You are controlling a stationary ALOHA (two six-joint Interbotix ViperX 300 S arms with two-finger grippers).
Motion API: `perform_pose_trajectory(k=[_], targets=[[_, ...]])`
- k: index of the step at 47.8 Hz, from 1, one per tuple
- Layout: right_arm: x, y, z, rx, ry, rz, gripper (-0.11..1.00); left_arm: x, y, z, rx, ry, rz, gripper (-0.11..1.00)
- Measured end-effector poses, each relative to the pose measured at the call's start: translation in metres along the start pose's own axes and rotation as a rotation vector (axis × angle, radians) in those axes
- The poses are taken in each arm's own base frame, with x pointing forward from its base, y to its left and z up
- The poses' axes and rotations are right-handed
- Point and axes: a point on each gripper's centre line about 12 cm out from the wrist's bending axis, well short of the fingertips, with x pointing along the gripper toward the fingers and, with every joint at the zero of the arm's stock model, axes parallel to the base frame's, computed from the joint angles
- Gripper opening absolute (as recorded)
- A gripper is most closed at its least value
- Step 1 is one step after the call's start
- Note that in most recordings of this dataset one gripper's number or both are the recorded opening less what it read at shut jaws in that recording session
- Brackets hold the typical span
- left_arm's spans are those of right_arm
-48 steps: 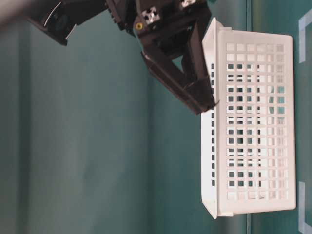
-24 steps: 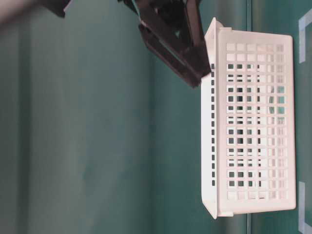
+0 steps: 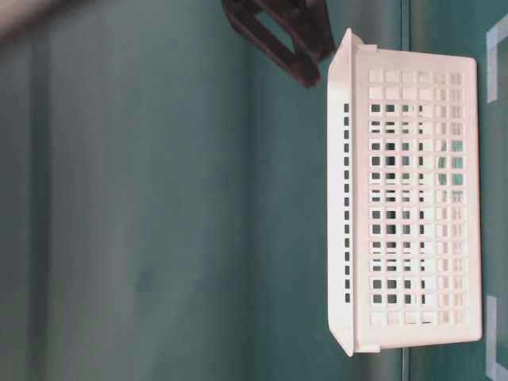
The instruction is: Put the tape in the middle into the white basket.
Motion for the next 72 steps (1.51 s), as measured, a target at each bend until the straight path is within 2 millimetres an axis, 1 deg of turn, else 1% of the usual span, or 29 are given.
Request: perform_pose_trajectory(k=[8,18,26,35,45,56,72], targets=[[-0.018,-0.001,-0.005,0.001,-0.017,0.003,1.00,0.000,0.000,0.000,0.000,0.000,0.001,-0.11],[-0.038,-0.002,-0.017,-0.001,-0.026,0.005,1.00,0.000,0.000,0.000,-0.001,0.000,0.003,-0.11],[-0.058,-0.004,-0.028,0.000,-0.032,0.003,1.00,0.000,0.001,0.000,-0.002,0.000,0.007,-0.11],[-0.086,-0.006,-0.037,-0.002,-0.080,0.009,1.00,0.000,0.001,0.000,-0.002,0.000,0.010,-0.11],[-0.106,-0.009,-0.051,-0.003,-0.084,0.003,1.00,0.000,0.002,0.000,-0.003,0.000,0.012,-0.11],[-0.117,-0.012,-0.064,-0.003,-0.077,-0.004,1.00,0.000,0.002,0.001,-0.003,-0.002,0.012,-0.11],[-0.120,-0.015,-0.079,-0.004,-0.054,-0.009,1.00,0.000,0.002,0.000,-0.003,0.000,0.012,-0.11]])
